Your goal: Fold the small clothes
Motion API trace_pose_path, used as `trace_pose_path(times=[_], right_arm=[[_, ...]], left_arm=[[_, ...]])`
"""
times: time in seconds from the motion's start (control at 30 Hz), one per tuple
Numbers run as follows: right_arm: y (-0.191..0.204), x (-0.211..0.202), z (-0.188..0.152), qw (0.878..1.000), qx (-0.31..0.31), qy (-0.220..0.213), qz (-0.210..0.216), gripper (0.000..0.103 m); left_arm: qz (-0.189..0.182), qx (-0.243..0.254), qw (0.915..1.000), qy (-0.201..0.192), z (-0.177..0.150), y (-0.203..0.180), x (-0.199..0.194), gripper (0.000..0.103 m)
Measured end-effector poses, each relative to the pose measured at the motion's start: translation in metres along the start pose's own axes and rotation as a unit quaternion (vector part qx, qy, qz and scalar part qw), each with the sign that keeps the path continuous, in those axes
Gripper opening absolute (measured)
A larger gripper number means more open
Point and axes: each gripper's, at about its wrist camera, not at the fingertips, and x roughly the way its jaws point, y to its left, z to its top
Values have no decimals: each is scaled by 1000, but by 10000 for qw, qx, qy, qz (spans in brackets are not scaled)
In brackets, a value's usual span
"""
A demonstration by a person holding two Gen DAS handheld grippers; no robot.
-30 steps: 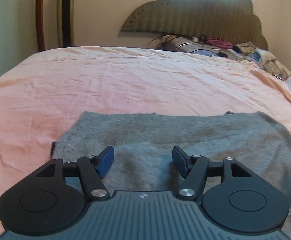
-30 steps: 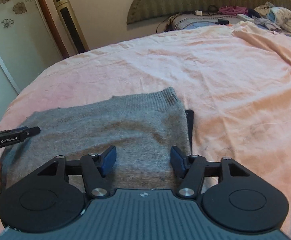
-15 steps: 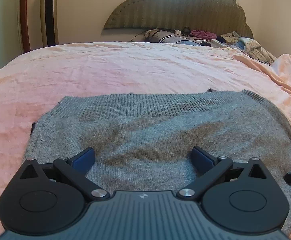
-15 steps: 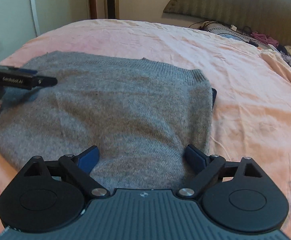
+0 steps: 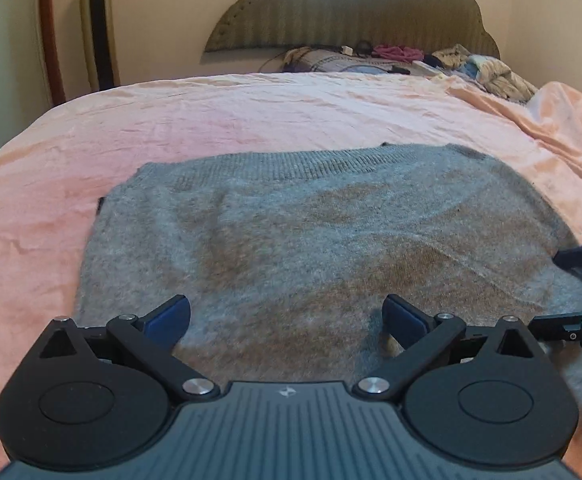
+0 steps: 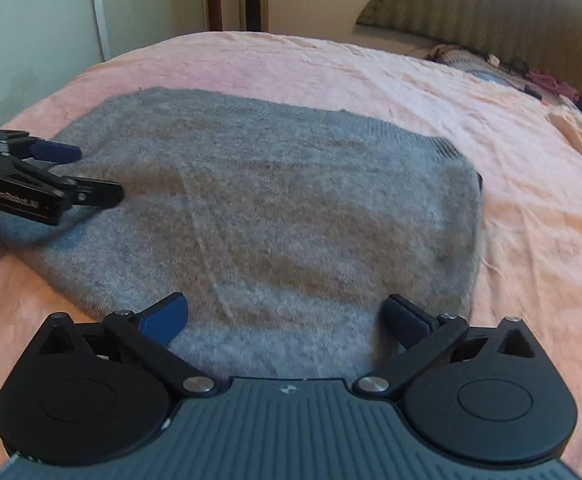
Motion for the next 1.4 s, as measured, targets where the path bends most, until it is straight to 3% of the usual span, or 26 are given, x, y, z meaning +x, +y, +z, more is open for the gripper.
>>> trace_pose_path(times=[0.13, 0.27, 0.37, 0.43, 0.6, 0.8, 0.9, 1.03, 1.27, 1.37, 1.4], right_arm=[[3, -12, 6, 9993, 272, -267, -15, 102], [19, 6, 30, 9989, 163, -439, -15, 103], [25, 32, 31, 9997, -60, -93, -217, 103], [22, 33, 17, 9991, -115, -398, -129, 103], [18, 13, 9, 9993, 8, -249, -274, 103], [20, 6, -16, 9987, 114, -436, -244, 103], [23, 2, 0, 9992, 257, -206, -232, 103], [41, 1, 29, 9985, -117, -531, 1, 103], [67, 59, 93, 9975, -548, -445, 38, 103], [63, 92, 100, 9988, -395, -283, -46, 103], [58, 95, 96, 9985, -262, -475, 91, 103]], left_arm=[[-422, -528, 9977, -39, -5, 4, -17, 103], [-170, -332, 9990, 243, -8, -17, 4, 103], [190, 192, 9996, 74, -21, -32, 8, 103], [167, 119, 9997, 130, -20, -28, 4, 103], [341, -22, 9991, 258, -25, -13, -16, 103], [442, -23, 9987, 234, -35, -9, -16, 103], [480, -61, 9987, 183, -34, -10, -14, 103], [505, -61, 9987, 12, -38, -11, -13, 103], [495, -68, 9988, 2, -38, -10, -13, 103], [489, -70, 9988, -1, -38, -10, -13, 103], [486, -74, 9988, -3, -38, -10, -12, 103]])
